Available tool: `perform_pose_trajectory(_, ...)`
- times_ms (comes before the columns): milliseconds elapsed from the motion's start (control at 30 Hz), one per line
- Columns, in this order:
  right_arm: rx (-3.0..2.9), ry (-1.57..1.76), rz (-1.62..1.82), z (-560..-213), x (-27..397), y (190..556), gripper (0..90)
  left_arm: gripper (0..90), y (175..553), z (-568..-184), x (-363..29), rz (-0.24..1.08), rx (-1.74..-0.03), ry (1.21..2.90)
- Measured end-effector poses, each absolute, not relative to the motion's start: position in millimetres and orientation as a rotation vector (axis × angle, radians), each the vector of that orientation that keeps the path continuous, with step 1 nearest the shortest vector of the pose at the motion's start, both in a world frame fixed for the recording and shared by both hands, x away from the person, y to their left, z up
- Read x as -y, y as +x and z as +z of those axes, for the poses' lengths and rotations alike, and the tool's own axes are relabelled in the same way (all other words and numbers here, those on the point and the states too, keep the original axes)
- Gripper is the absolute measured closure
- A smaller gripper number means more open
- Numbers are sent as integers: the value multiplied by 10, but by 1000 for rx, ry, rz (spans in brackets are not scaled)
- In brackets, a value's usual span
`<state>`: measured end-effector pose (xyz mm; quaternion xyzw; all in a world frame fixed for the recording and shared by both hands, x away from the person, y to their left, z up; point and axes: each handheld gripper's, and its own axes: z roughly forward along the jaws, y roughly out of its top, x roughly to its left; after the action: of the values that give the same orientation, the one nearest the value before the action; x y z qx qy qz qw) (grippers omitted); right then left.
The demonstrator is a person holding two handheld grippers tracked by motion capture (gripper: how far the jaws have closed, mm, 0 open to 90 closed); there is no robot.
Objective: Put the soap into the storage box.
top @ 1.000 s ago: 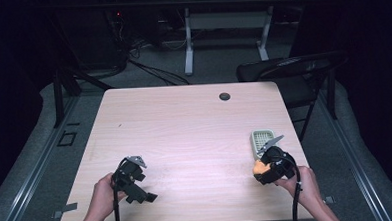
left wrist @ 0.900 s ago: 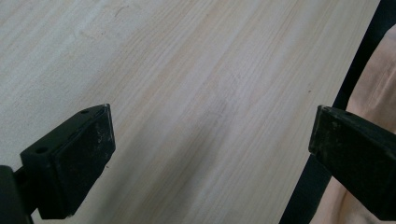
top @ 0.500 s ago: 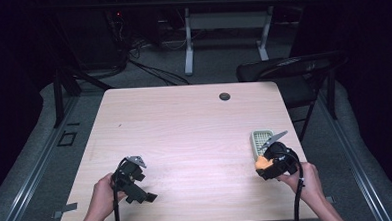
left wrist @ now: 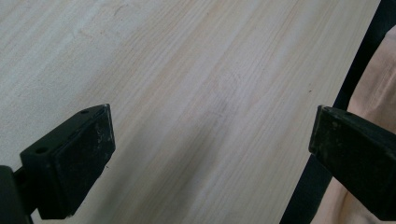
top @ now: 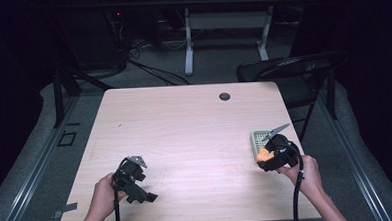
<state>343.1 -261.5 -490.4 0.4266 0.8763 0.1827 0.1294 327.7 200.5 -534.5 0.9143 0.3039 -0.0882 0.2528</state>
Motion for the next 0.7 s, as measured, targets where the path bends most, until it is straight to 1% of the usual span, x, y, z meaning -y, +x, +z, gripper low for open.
perform_pose_trajectory(700, -2512, 1276, 542, -4858, 2659, 3637, 265, 5, 3284, -5355, -1997, -244, -825, 2488)
